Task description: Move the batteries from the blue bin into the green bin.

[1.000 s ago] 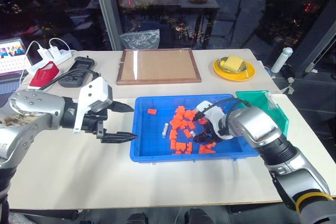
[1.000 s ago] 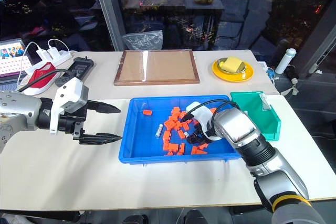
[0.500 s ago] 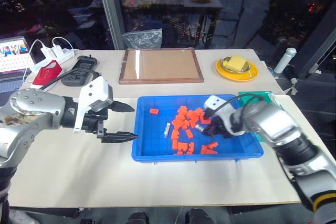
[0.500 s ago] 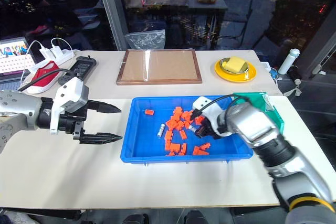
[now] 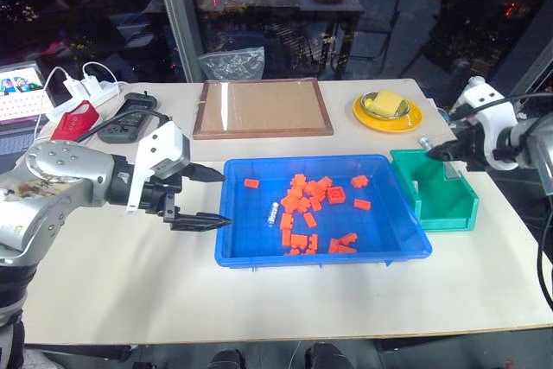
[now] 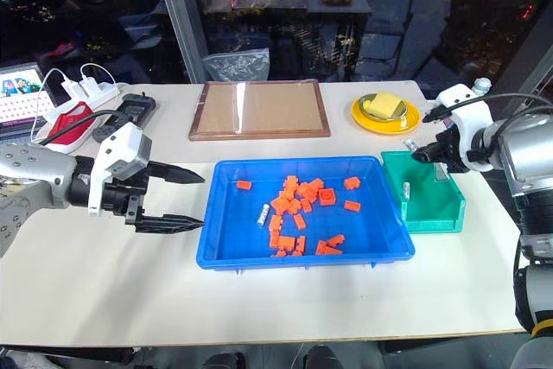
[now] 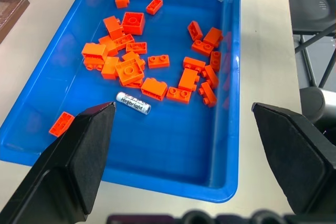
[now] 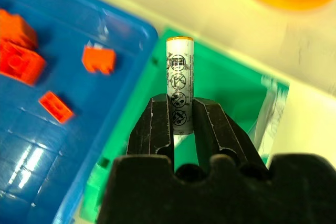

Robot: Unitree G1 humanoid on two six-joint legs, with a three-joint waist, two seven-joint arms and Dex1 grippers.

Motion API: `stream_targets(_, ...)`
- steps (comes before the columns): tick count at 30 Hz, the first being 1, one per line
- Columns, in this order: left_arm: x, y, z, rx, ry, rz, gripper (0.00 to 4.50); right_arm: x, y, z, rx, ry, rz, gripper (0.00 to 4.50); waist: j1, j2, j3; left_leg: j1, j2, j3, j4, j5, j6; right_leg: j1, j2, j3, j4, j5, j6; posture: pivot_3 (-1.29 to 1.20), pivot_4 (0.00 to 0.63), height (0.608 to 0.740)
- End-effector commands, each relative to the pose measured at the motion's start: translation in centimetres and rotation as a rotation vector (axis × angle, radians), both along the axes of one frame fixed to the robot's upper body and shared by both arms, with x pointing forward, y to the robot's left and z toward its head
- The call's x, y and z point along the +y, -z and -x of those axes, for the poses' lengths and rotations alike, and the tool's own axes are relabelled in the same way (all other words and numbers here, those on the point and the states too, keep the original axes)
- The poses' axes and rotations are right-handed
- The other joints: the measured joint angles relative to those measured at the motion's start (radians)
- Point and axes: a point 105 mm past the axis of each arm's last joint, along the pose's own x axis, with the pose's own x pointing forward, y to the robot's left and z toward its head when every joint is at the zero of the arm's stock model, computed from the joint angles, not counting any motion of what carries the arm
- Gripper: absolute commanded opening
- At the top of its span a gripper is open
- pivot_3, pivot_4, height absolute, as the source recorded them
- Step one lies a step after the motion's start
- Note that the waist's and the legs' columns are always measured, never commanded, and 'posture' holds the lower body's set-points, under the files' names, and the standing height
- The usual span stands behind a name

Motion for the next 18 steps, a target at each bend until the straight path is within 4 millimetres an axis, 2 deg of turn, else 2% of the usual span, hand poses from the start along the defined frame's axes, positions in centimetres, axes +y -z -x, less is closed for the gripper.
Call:
stream_targets(1, -0.1, -0.7, 0.2, -0.039, 0.019, -0.009, 4.5, -1.6, 1.9, -0.5, 0.024, 0.082, 0.024, 0.25, 0.001, 0.0, 0.0, 0.0, 0.0, 0.0, 0.0, 0.0, 0.0, 0.0, 0.0, 0.0, 0.0, 0.0, 0.0, 0.0, 0.15, 0.74)
stream_targets(3, -0.1, -0.7, 0.2, -0.039, 0.015, -0.011, 4.5, -1.9, 2.2, -0.6, 0.029, 0.106, 0.011, 0.25, 0.004, 0.001, 0.0, 0.0, -0.001, 0.0, 0.001, 0.0, 0.0, 0.0, 0.0, 0.0, 0.0, 0.0, 0.0, 0.0, 0.15, 0.74)
stream_targets(5, 0.0, -0.8, 0.2, -0.041, 0.01, -0.014, 4.5, -1.8, 2.3, -0.6, 0.034, 0.104, 0.024, 1.26, 0.007, 0.003, 0.002, -0.001, -0.002, 0.0, 0.001, 0.0, 0.0, 0.0, -0.002, 0.0, 0.0, 0.0, 0.0, 0.0, 0.15, 0.74)
stream_targets(6, 0.1, -0.8, 0.2, -0.041, 0.009, -0.015, 4.5, -2.0, 2.4, -0.6, 0.035, 0.108, 0.05, 1.47, 0.007, 0.003, 0.002, -0.001, -0.002, 0.0, 0.001, 0.0, 0.0, 0.0, -0.002, 0.0, 0.0, 0.0, 0.0, 0.0, 0.15, 0.74)
stream_targets(8, 0.1, -0.8, 0.2, -0.041, 0.006, -0.017, 4.5, -2.6, 2.1, -0.8, 0.016, 0.129, 0.103, 2.2, 0.007, 0.003, 0.002, -0.001, -0.002, 0.0, 0.001, 0.0, 0.0, 0.0, -0.002, 0.0, 0.0, 0.0, 0.0, 0.0, 0.15, 0.74)
stream_targets(13, 0.5, -0.8, 0.2, -0.043, -0.015, -0.025, 4.5, -2.1, -1.1, -1.7, -0.103, 0.11, 0.138, 3.9, 0.002, 0.004, 0.002, -0.001, -0.002, 0.0, 0.001, 0.0, 0.0, 0.0, -0.002, 0.0, 0.0, 0.0, 0.0, 0.0, 0.15, 0.74)
stream_targets(14, 0.7, -0.7, 0.2, -0.038, -0.022, -0.026, 4.5, -1.5, -1.7, -2.0, -0.137, 0.093, 0.146, 4.18, 0.0, 0.004, 0.002, -0.001, -0.002, 0.0, 0.001, 0.0, 0.0, 0.0, -0.001, 0.0, 0.0, 0.0, 0.0, 0.0, 0.15, 0.74)
stream_targets(15, 1.0, -0.4, 0.3, -0.024, -0.029, -0.042, 4.5, 0.5, -3.0, -2.5, -0.217, 0.009, 0.122, 4.48, 0.0, 0.004, 0.002, 0.0, -0.001, 0.0, 0.0, 0.0, 0.0, 0.0, -0.001, 0.0, 0.0, 0.0, 0.0, 0.0, 0.15, 0.74)
stream_targets(17, 1.9, 0.2, 0.2, -0.014, -0.068, -0.065, 4.5, 5.3, -4.8, -2.2, -0.321, -0.203, 0.045, 4.48, -0.006, 0.004, 0.002, 0.0, -0.001, 0.0, 0.0, 0.0, 0.0, 0.0, 0.0, 0.0, 0.0, 0.0, 0.0, 0.0, 0.15, 0.74)
stream_targets(18, 2.2, 0.4, 0.0, -0.014, -0.087, -0.07, 4.5, 7.0, -5.2, -1.7, -0.347, -0.284, 0.021, 4.48, -0.01, 0.004, 0.002, 0.001, 0.0, 0.0, -0.001, 0.0, 0.0, 0.0, 0.0, 0.0, 0.001, 0.0, 0.0, 0.0, 0.15, 0.74)
